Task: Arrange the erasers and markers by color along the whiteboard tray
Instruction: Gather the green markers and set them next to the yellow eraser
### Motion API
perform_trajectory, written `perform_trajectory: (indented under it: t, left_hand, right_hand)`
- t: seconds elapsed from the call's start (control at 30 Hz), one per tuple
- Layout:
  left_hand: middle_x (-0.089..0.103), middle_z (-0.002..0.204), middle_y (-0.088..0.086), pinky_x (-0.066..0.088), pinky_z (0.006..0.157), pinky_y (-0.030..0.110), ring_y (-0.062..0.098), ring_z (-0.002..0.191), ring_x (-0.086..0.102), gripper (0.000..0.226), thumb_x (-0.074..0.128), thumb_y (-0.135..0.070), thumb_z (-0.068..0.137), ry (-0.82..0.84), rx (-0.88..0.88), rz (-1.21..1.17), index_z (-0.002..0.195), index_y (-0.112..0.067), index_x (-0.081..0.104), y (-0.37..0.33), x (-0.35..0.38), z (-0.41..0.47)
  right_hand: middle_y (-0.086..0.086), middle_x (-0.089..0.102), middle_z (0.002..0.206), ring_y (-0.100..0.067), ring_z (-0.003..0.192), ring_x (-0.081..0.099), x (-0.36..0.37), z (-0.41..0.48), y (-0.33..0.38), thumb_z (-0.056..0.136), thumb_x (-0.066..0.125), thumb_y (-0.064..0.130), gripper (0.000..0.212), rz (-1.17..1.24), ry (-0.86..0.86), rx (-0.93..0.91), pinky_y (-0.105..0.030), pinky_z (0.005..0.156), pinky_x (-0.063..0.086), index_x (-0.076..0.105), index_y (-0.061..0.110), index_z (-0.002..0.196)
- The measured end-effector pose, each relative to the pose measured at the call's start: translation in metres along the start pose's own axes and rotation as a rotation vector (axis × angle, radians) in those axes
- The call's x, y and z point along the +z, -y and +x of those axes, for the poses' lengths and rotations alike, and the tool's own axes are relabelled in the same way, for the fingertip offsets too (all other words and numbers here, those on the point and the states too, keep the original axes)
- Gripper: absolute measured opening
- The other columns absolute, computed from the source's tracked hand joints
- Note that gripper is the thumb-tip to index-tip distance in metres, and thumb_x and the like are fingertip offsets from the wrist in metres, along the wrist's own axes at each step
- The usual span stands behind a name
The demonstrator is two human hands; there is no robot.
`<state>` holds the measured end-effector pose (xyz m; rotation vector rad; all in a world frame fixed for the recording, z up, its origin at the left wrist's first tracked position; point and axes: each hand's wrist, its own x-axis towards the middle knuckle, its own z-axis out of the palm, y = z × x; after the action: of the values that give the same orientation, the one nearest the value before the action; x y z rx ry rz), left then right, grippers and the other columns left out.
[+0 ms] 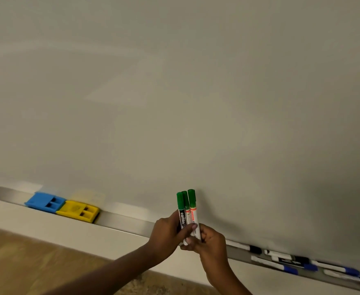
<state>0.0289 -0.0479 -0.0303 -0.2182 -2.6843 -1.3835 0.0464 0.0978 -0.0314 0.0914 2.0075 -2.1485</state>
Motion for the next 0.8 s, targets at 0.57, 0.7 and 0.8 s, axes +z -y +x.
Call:
perform_trajectory:
  t: [0.57,0.7,0.8]
  left_hand:
    - [0.069,0.074,-0.002,0.047,0.047,0.022,0.011,0.059,0.063,0.026,0.078,-0.041,0.069,-0.224,-0.227,-0.571,0.09,-0.03,0.069,0.065,-0.129,-0.005]
    - [0.066,0.07,-0.004,0.045,0.043,0.021,0.011,0.055,0.061,0.026,0.078,-0.029,0.075,-0.145,-0.288,-0.628,0.1,-0.024,0.072,0.082,-0.159,-0.002]
    - [0.066,0.064,0.004,0.049,0.044,0.025,0.022,0.056,0.064,0.013,0.077,-0.021,0.078,-0.134,-0.331,-0.677,0.089,-0.014,0.073,0.096,-0.171,-0.001]
  right_hand:
    - [-0.01,0.076,0.076,-0.03,0.064,0.072,0.132,0.026,0.005,0.073,0.072,-0.012,0.03,-0.099,0.172,0.076,-0.031,0.056,0.06,0.074,0.01,0.093]
    - [-0.014,0.075,0.084,-0.028,0.065,0.072,0.147,0.036,0.002,0.076,0.07,-0.01,0.033,-0.178,0.273,0.137,-0.033,0.059,0.06,0.072,0.006,0.104]
    - [-0.014,0.075,0.083,-0.029,0.066,0.071,0.159,0.045,0.0,0.077,0.069,-0.009,0.031,-0.186,0.329,0.151,-0.033,0.06,0.06,0.075,0.011,0.1]
